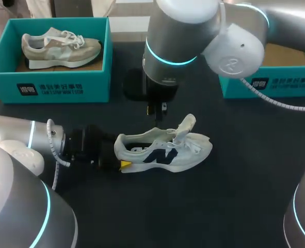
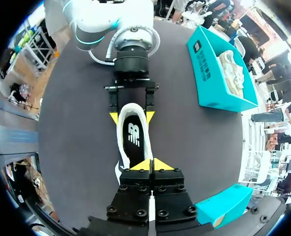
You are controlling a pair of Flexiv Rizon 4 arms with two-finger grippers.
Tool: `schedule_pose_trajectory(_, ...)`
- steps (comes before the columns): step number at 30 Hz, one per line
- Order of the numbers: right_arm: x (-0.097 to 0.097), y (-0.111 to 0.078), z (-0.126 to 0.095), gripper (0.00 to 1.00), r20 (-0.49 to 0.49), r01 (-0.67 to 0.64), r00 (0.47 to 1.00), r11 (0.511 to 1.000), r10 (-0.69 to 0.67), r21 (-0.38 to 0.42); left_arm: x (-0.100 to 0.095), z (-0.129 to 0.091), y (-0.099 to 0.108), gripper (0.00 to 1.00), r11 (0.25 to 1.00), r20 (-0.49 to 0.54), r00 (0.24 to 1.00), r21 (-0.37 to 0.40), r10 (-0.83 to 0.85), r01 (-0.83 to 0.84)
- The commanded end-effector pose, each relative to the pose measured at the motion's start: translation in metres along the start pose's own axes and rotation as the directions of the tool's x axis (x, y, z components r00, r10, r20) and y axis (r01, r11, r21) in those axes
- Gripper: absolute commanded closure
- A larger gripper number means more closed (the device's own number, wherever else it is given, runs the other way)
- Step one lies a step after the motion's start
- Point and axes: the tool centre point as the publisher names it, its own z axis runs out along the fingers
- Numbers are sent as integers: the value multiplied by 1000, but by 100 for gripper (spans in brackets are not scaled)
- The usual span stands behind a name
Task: Take the shoe out of the shoebox, open the shoe tongue, remove and reinsert the insole, then place the shoe into the shoebox
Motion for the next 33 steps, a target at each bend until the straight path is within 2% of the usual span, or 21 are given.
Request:
schedule_pose_trajectory(1,12,8,41,100,-50,-22,999,999,21,-28,2,1,4,100,1000,1,1000,1,0,0)
schedule_pose_trajectory(2,16,11,51,100,-65,-32,997,999,29,-41,2,1,4,100,1000,1,1000,1,0,0)
schedule_pose_trajectory(3,21,13,60,100,-89,-33,995,999,34,6,2,1,4,100,1000,1,1000,1,0,0)
schedule_pose_trajectory(5,27,19,74,100,-85,-50,995,999,50,0,2,1,4,100,1000,1,1000,1,0,0)
schedule_pose_trajectory(6,30,21,80,100,-112,-31,993,997,39,76,2,1,4,100,1000,1,1000,1,0,0)
schedule_pose_trajectory(10,38,27,102,100,-135,-16,990,989,36,149,2,1,4,100,1000,1,1000,1,0,0)
schedule_pose_trajectory(13,40,27,112,100,-132,-32,990,989,51,143,2,1,4,100,1000,1,1000,1,0,0)
schedule_pose_trajectory(21,35,17,124,100,-97,-60,992,982,78,180,2,1,4,100,1000,1,1000,1,0,0)
schedule_pose_trajectory(26,41,6,135,100,-94,-80,991,977,100,195,2,1,4,100,1000,1,1000,1,0,0)
schedule_pose_trajectory(33,45,-6,135,100,-61,-132,987,968,148,211,2,1,4,100,1000,1,1000,1,0,0)
